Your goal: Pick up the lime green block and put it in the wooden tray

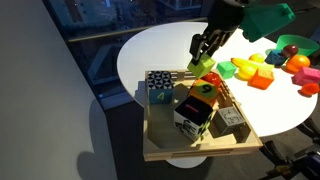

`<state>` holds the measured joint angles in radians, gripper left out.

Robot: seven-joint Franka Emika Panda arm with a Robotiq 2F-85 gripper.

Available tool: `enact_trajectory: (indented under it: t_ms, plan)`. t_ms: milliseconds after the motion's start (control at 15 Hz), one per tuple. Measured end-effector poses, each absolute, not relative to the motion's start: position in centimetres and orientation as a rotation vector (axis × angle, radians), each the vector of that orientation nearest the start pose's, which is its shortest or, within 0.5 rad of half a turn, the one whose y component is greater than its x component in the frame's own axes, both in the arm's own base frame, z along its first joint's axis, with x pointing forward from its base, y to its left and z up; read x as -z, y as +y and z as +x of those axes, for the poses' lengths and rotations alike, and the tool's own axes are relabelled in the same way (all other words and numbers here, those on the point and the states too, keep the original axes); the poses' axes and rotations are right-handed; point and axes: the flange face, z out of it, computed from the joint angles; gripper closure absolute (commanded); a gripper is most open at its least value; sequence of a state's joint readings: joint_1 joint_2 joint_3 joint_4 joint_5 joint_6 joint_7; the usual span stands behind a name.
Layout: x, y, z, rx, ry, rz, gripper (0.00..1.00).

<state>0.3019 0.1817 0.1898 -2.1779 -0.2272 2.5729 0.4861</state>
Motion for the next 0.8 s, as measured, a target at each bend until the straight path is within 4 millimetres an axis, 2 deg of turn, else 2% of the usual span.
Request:
enact_trajectory:
  t_ms: [67,133,400,800]
  plan:
    - [-32.96,27.56,50.61,0.381,-0.268,-3.101,0.01]
    - [-32.93,27.69,50.55,0.381,-0.26,-3.101,0.0]
    - [-32.83,27.66,50.48,0.365,-0.243,-3.111,0.0]
    - [-32.53,26.94,50.07,0.236,-0.211,-3.173,0.0]
